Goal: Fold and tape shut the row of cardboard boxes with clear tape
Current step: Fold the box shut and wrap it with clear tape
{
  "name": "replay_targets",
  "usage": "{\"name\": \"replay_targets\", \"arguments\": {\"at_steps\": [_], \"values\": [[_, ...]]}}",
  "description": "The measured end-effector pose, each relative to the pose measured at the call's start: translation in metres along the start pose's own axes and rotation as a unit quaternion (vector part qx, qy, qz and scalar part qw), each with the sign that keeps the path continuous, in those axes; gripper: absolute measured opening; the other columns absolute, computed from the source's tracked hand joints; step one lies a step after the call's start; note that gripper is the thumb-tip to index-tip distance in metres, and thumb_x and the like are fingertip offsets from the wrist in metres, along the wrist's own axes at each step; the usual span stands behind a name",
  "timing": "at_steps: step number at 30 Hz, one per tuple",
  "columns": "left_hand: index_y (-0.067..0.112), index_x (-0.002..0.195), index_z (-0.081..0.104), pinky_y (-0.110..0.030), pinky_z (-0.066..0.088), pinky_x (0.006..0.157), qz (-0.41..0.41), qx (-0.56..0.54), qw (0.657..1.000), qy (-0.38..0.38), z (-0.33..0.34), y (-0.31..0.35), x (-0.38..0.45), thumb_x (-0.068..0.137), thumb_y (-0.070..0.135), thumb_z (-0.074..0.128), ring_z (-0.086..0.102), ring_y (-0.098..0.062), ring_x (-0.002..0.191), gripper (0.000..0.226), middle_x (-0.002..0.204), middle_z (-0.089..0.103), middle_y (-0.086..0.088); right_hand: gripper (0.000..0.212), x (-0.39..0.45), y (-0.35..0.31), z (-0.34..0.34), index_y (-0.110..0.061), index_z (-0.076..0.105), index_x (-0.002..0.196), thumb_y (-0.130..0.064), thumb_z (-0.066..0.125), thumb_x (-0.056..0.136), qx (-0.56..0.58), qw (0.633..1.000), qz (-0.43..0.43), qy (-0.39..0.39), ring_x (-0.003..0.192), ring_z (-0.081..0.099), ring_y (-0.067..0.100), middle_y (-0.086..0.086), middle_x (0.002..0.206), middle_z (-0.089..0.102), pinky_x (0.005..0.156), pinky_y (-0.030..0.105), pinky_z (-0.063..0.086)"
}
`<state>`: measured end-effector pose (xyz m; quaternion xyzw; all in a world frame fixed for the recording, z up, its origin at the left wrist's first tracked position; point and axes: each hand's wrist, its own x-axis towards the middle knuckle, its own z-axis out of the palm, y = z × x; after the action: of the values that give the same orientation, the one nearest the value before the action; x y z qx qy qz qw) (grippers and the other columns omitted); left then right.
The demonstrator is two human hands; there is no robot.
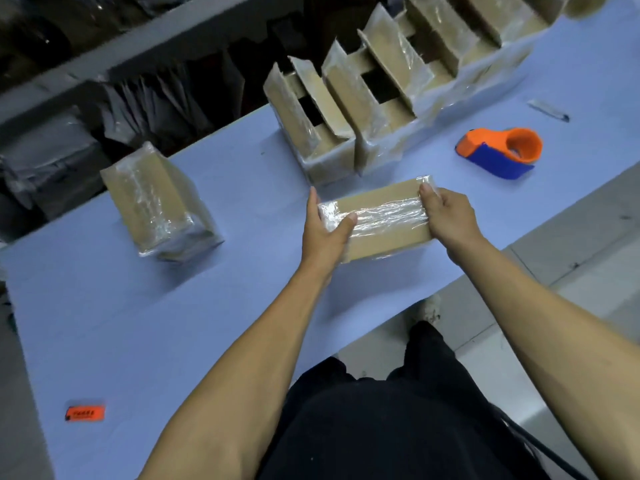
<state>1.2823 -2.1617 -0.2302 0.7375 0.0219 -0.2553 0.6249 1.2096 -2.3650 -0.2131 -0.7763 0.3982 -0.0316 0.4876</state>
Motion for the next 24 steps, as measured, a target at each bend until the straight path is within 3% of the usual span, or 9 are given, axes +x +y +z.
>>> {"name": "replay_targets", "arguments": {"at_steps": [1, 3, 6, 11, 17, 20, 22, 24], "values": [[0.030, 0.161, 0.016, 0.001, 0.034, 0.093, 0.003, 0.002, 1.000, 0.001, 0.011, 0.002, 0.004, 0.090, 0.023, 0.076, 0.026, 0.002, 0.144, 0.093, 0.166, 0.023, 0.006, 0.058, 0.008, 0.003, -0.008, -0.011, 0.060, 0.076, -0.065, 0.044, 0.090, 0.004, 1.000, 0.003, 0.000, 0.070, 0.054, 0.018, 0.000, 0.072, 0.061, 0.063, 0.033, 0.041], [0.031, 0.161, 0.019, -0.017, 0.036, 0.110, 0.003, 0.002, 1.000, 0.006, 0.034, 0.007, 0.011, 0.089, 0.021, 0.077, 0.028, -0.004, 0.148, 0.093, 0.166, 0.025, 0.003, 0.062, 0.027, 0.011, -0.026, -0.008, 0.062, 0.078, -0.067, 0.046, 0.087, 0.015, 1.000, 0.006, -0.006, 0.069, 0.054, 0.018, 0.002, 0.072, 0.061, 0.063, 0.033, 0.040], [0.032, 0.160, 0.021, -0.032, 0.035, 0.118, 0.000, -0.002, 1.000, 0.023, 0.073, 0.015, 0.021, 0.088, 0.021, 0.079, 0.028, -0.004, 0.147, 0.093, 0.165, 0.027, 0.002, 0.061, 0.060, 0.024, -0.055, -0.007, 0.064, 0.079, -0.066, 0.048, 0.087, 0.025, 0.999, 0.011, -0.027, 0.072, 0.057, 0.019, 0.006, 0.076, 0.064, 0.066, 0.033, 0.042], [0.027, 0.160, 0.021, -0.018, 0.030, 0.104, -0.025, -0.010, 0.994, 0.104, 0.145, 0.022, 0.026, 0.085, 0.037, 0.080, 0.026, 0.019, 0.127, 0.096, 0.165, 0.026, 0.005, 0.068, 0.113, 0.032, -0.104, 0.009, 0.059, 0.087, -0.058, 0.049, 0.095, 0.011, 0.996, -0.028, -0.084, 0.071, 0.047, 0.016, 0.006, 0.075, 0.052, 0.065, 0.033, 0.035], [0.022, 0.160, 0.025, -0.024, 0.032, 0.108, -0.067, 0.011, 0.985, 0.158, 0.181, 0.026, 0.023, 0.093, 0.042, 0.070, 0.028, -0.007, 0.149, 0.083, 0.166, 0.027, 0.001, 0.057, 0.142, 0.033, -0.131, -0.003, 0.060, 0.076, -0.051, 0.042, 0.100, -0.092, 0.982, -0.107, -0.122, 0.073, 0.051, 0.027, 0.011, 0.071, 0.058, 0.065, 0.036, 0.034], [0.020, 0.158, 0.030, -0.037, 0.037, 0.117, -0.075, 0.025, 0.984, 0.160, 0.182, 0.031, 0.024, 0.094, 0.041, 0.069, 0.035, -0.019, 0.148, 0.077, 0.162, 0.035, -0.004, 0.050, 0.154, 0.035, -0.142, -0.016, 0.052, 0.066, -0.044, 0.036, 0.104, -0.117, 0.980, -0.135, -0.086, 0.076, 0.052, 0.030, 0.007, 0.067, 0.055, 0.067, 0.037, 0.034], [0.018, 0.157, 0.031, -0.045, 0.039, 0.117, -0.085, 0.017, 0.983, 0.161, 0.183, 0.035, 0.024, 0.095, 0.039, 0.069, 0.039, -0.023, 0.146, 0.075, 0.160, 0.038, -0.005, 0.040, 0.168, 0.042, -0.150, -0.005, 0.066, 0.091, -0.033, 0.041, 0.103, -0.152, 0.977, -0.142, -0.042, 0.096, 0.057, 0.038, 0.021, 0.092, 0.065, 0.081, 0.042, 0.040], [0.016, 0.157, 0.030, -0.047, 0.038, 0.117, -0.095, 0.001, 0.982, 0.160, 0.182, 0.037, 0.025, 0.095, 0.035, 0.069, 0.039, -0.024, 0.146, 0.075, 0.161, 0.037, -0.006, 0.035, 0.179, 0.050, -0.152, 0.004, 0.059, 0.117, -0.024, 0.051, 0.097, -0.228, 0.964, -0.118, -0.062, 0.112, 0.053, 0.044, 0.030, 0.115, 0.059, 0.088, 0.045, 0.041]]}}
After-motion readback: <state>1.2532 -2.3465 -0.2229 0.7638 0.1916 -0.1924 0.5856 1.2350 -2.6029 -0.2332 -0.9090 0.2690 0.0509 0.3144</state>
